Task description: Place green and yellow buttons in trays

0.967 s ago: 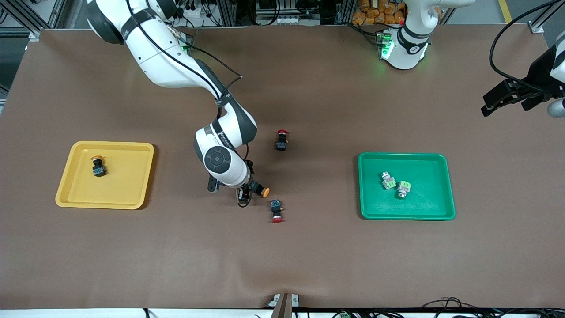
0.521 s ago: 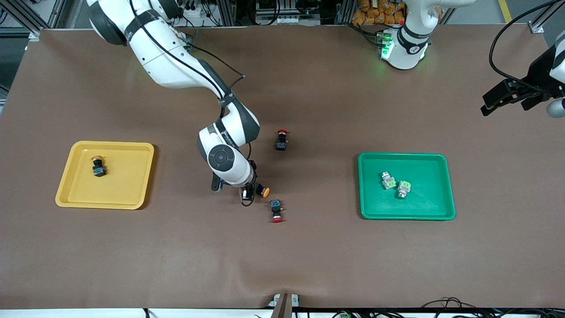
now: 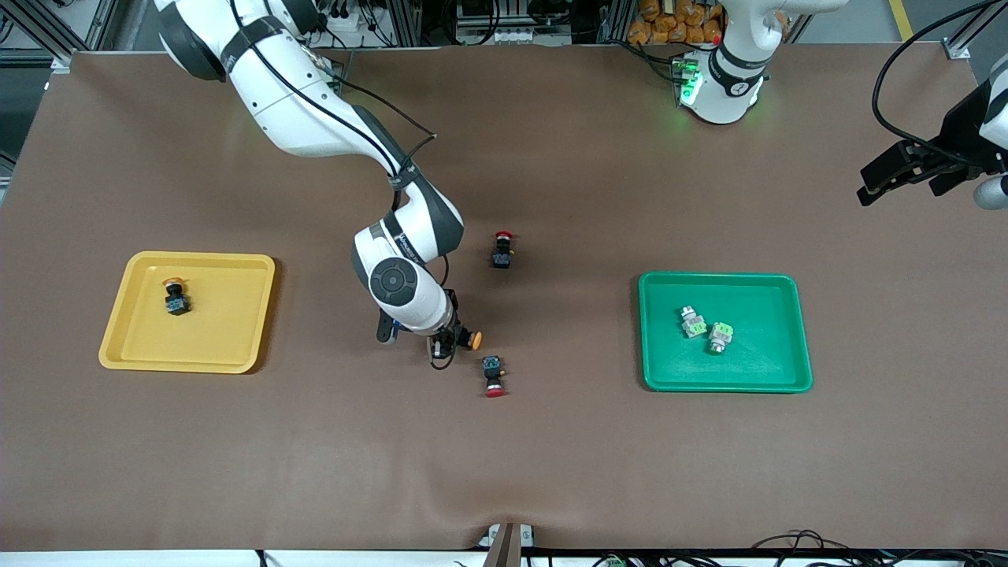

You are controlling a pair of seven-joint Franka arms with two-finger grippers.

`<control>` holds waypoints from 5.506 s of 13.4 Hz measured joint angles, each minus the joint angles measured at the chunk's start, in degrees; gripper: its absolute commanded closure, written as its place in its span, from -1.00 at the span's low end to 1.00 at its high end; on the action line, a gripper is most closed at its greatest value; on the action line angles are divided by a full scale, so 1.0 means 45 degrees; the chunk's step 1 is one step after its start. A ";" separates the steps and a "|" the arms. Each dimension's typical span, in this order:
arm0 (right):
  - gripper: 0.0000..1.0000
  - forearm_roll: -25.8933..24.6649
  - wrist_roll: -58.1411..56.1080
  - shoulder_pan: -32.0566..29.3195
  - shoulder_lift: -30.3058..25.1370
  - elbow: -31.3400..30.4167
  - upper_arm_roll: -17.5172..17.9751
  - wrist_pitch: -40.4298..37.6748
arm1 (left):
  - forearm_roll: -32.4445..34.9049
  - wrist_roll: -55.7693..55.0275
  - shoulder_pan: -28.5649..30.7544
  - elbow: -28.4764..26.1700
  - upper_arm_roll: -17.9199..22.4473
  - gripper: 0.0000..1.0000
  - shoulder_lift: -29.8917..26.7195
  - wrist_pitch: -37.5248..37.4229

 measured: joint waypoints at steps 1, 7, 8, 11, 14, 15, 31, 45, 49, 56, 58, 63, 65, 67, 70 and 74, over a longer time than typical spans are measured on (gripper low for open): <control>1.00 0.0000 -0.0020 0.0001 -0.0015 0.0144 0.0007 -0.0022 | 0.0000 0.0000 0.0000 -0.0003 0.0000 -1.00 0.0000 -0.0004; 1.00 -0.0002 -0.0967 -0.0126 -0.0157 0.0487 -0.0091 -0.0660 | 0.0000 0.0000 0.0007 -0.0015 0.0000 -1.00 0.0000 -0.0026; 1.00 -0.0001 -0.1340 -0.0194 -0.0194 0.0540 -0.0102 -0.0990 | 0.0000 0.0000 0.0010 -0.0015 0.0000 -1.00 0.0000 -0.0032; 1.00 0.0002 -0.2645 -0.0644 -0.0515 0.0587 -0.0105 -0.2068 | 0.0000 0.0000 0.0014 -0.0016 0.0001 -1.00 0.0000 -0.0051; 1.00 0.0011 -0.4224 -0.1046 -0.0882 0.0595 -0.0099 -0.2836 | 0.0000 0.0000 0.0011 -0.0019 0.0000 -1.00 0.0000 -0.0066; 1.00 0.0014 -0.4868 -0.1173 -0.0999 0.0596 -0.0099 -0.3274 | 0.0000 0.0000 0.0010 -0.0021 0.0000 -1.00 0.0000 -0.0067; 1.00 0.0794 -1.9292 -0.4643 -0.2584 0.0233 -0.0472 -0.8141 | 0.0000 0.0000 0.0023 -0.0028 0.0002 -1.00 0.0000 -0.0070; 1.00 0.0711 -2.8740 -0.5079 -0.3835 -0.4992 -0.3456 -0.3458 | 0.0000 0.0000 0.0048 -0.0003 0.0023 -1.00 -0.0012 -0.0414; 1.00 0.0680 -3.0711 -0.5185 -0.3816 -0.5561 -0.3965 -0.2644 | 0.0000 0.0000 0.0040 -0.0007 0.0014 -1.00 -0.0012 -0.0600; -1.00 0.0679 -3.0939 -0.5312 -0.3677 -0.6636 -0.3969 -0.0918 | 0.0000 0.0000 0.0001 -0.0081 -0.0248 -1.00 -0.0012 -0.0625; -1.00 0.0679 -3.0938 -0.5289 -0.3716 -0.6435 -0.3931 -0.1167 | 0.0000 0.0036 0.0001 -0.0254 -0.0333 -1.00 -0.0013 -0.0613; -1.00 0.0899 -3.0932 -0.5226 -0.3882 -0.3161 -0.3826 -0.4576 | 0.0001 0.1520 0.0212 -0.0488 -0.0340 -1.00 -0.0093 -0.0595; -1.00 0.0918 -3.0914 -0.5165 -0.3893 -0.2205 -0.3778 -0.5470 | 0.0001 0.1541 0.0250 -0.0555 -0.0340 -1.00 -0.0251 -0.0602; -1.00 0.0926 -3.0817 -0.5156 -0.3904 -0.1332 -0.3778 -0.6044 | 0.0001 0.1541 0.0252 -0.0632 -0.0340 -1.00 -0.0487 -0.0603; -1.00 0.0929 -3.0597 -0.5174 -0.3941 0.0353 -0.3808 -0.7420 | 0.0001 0.1541 0.0261 -0.0763 -0.0340 -1.00 -0.0913 -0.0629; -1.00 0.0929 -3.0207 -0.5014 -0.4391 0.1966 -0.3797 -0.8785 | 0.0001 0.1541 0.0269 -0.1000 -0.0338 -1.00 -0.1116 -0.0633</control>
